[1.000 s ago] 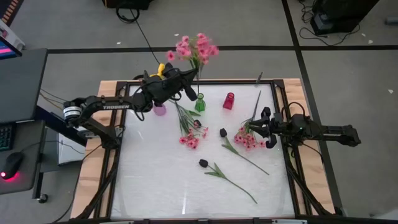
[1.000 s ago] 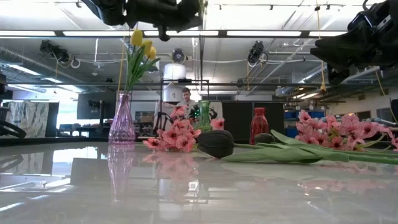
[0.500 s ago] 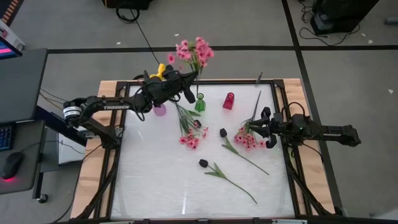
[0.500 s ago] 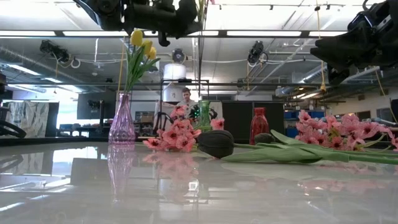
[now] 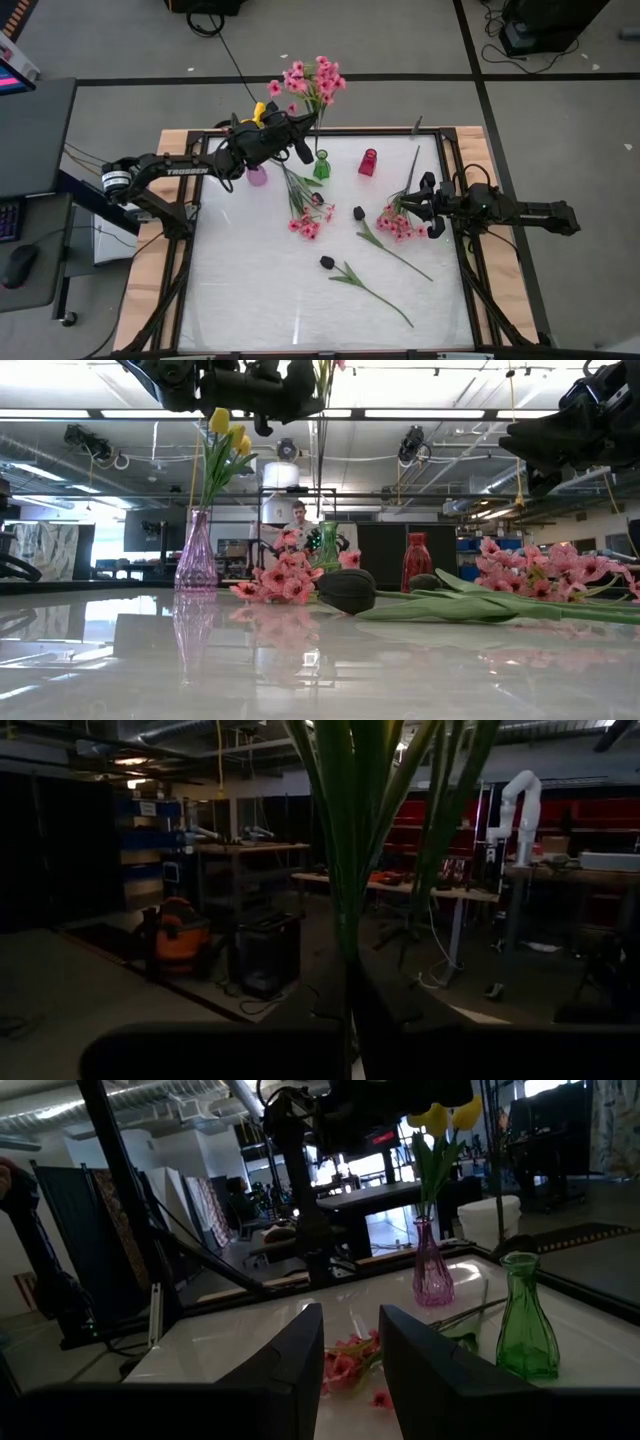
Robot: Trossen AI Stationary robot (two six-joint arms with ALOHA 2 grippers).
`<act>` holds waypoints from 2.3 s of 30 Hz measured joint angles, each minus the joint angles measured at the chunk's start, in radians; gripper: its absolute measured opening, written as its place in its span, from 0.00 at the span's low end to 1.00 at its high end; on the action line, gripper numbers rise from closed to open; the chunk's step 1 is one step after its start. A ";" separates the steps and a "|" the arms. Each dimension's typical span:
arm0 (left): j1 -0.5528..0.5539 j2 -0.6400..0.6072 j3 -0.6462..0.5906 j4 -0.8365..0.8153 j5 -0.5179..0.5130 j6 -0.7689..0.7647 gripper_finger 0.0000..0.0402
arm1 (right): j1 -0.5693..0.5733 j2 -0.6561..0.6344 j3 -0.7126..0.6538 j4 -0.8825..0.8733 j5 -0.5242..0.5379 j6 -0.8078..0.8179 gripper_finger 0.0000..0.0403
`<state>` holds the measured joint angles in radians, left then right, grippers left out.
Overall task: Sort flowers into vase by color
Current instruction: Put the bottom pink flower into the green vase
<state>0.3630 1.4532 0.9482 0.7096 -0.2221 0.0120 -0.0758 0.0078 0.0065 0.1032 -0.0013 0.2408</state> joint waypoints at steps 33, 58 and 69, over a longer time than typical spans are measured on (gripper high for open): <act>0.032 0.079 0.001 0.003 0.060 -0.031 0.03 | 0.000 0.000 0.000 0.000 0.000 0.000 0.27; 0.033 0.100 0.001 -0.193 0.060 -0.024 0.31 | 0.000 0.000 0.000 0.000 0.000 0.000 0.27; 0.032 0.092 0.000 -0.320 0.060 -0.024 0.42 | 0.000 0.000 0.000 0.000 0.000 0.000 0.27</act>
<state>0.3946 1.5456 0.9485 0.3895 -0.1623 -0.0116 -0.0761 0.0078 0.0063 0.1035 -0.0013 0.2409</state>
